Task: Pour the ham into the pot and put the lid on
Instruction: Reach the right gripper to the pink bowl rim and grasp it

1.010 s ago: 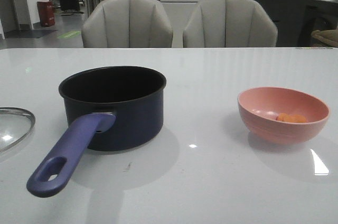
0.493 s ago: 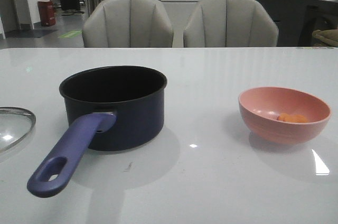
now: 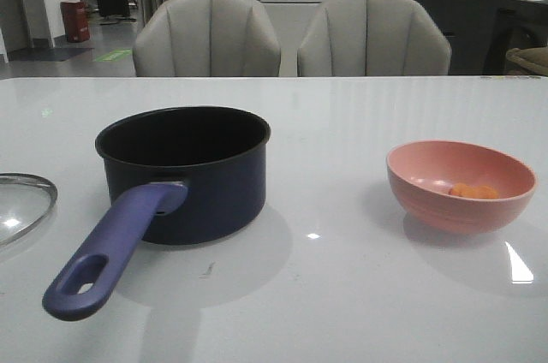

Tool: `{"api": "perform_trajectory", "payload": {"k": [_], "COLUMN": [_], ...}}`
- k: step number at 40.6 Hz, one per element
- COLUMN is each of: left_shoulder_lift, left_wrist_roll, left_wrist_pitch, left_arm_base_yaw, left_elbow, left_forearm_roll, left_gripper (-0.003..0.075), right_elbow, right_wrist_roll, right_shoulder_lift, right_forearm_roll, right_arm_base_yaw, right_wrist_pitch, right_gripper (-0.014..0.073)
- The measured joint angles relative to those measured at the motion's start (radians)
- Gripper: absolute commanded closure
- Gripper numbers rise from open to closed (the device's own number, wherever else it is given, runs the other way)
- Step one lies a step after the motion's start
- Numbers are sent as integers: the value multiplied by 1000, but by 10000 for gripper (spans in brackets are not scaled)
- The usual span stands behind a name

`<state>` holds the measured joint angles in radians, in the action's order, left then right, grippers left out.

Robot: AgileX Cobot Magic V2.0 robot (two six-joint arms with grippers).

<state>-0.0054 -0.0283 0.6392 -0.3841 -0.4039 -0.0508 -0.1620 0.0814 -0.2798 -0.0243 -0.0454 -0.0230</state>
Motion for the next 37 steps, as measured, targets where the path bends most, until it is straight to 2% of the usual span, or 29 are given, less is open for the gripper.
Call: {"api": "perform_trajectory", "payload": {"k": [5, 9, 15, 28, 37], "left_shoulder_lift": [0, 0, 0, 0, 0], "left_wrist_roll": [0, 0, 0, 0, 0], "left_wrist_pitch": [0, 0, 2, 2, 2], "left_arm_base_yaw": [0, 0, 0, 0, 0], "left_elbow": [0, 0, 0, 0, 0], "left_forearm_roll": [0, 0, 0, 0, 0], "left_gripper": [83, 83, 83, 83, 83], "right_elbow": [-8, -44, -123, -363, -493], "right_wrist_roll": [0, 0, 0, 0, 0], "right_shoulder_lift": [-27, -84, -224, -699, -1006], "right_forearm_roll": [24, 51, 81, 112, 149], "right_arm_base_yaw": [0, 0, 0, 0, 0], "right_wrist_pitch": [-14, -27, -54, -190, -212], "right_gripper": [177, 76, 71, 71, 71]}}
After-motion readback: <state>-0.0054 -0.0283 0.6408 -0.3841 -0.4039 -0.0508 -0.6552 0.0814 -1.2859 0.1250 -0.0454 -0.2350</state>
